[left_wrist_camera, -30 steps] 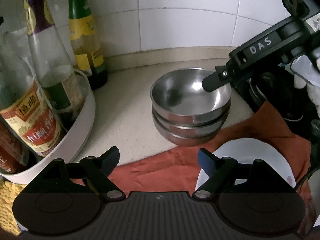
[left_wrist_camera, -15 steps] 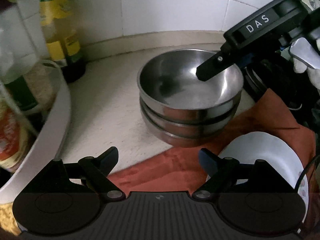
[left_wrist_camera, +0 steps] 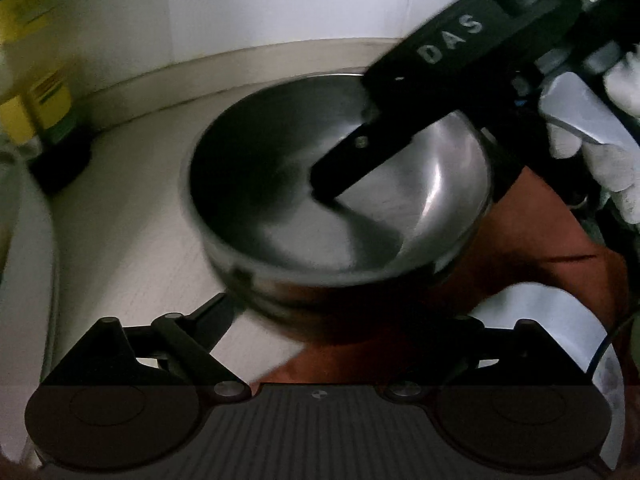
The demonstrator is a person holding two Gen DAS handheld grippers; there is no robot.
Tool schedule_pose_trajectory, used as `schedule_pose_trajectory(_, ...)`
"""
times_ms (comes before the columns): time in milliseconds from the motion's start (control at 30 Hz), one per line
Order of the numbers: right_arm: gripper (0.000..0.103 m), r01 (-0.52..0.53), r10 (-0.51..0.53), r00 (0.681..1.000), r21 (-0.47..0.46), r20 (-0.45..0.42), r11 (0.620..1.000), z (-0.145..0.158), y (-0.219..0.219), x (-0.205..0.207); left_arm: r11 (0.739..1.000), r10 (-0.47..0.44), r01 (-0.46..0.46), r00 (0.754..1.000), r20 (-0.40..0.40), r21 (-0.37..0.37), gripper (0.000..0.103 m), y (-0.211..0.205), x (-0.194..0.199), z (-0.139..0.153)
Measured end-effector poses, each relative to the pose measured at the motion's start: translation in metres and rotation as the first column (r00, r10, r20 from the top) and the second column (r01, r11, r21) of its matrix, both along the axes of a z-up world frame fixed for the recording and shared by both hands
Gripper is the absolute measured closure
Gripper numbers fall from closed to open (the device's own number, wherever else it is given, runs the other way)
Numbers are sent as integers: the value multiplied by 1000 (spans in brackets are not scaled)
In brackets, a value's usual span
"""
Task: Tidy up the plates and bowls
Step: 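Reach the right gripper into the nested steel bowls and grasp their rim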
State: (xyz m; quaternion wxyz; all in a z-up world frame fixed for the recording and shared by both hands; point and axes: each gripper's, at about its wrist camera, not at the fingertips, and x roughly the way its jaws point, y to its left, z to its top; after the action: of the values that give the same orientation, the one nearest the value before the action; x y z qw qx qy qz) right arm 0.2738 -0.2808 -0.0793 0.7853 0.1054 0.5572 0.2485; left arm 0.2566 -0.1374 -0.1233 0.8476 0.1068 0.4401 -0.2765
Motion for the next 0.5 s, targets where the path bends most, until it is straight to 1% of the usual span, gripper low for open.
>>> schedule_pose_trajectory(33, 50, 3, -3, 1000, 10, -5, 1000, -2, -2, 4, 1000, -13, 13, 1000, 3, 0, 8, -4, 5, 0)
schedule_pose_trajectory(133, 50, 18, -18, 1000, 28, -10, 999, -3, -4, 13, 1000, -5, 5, 1000, 20, -4, 7, -13, 20, -2)
schedule_pose_trajectory(267, 48, 35, -35, 999, 22, 1, 999, -3, -6, 29, 1000, -8, 8, 998, 66, -9, 5, -20, 39, -4)
schedule_pose_trajectory(400, 47, 43, -43, 999, 26, 5, 999, -3, -12, 47, 1000, -24, 21, 989, 148, 20, 2, -24, 44, -9)
schedule_pose_trajectory(500, 47, 44, -45, 999, 43, 4, 998, -6, -14, 57, 997, -54, 42, 976, 211, 62, 0, -25, 42, -15)
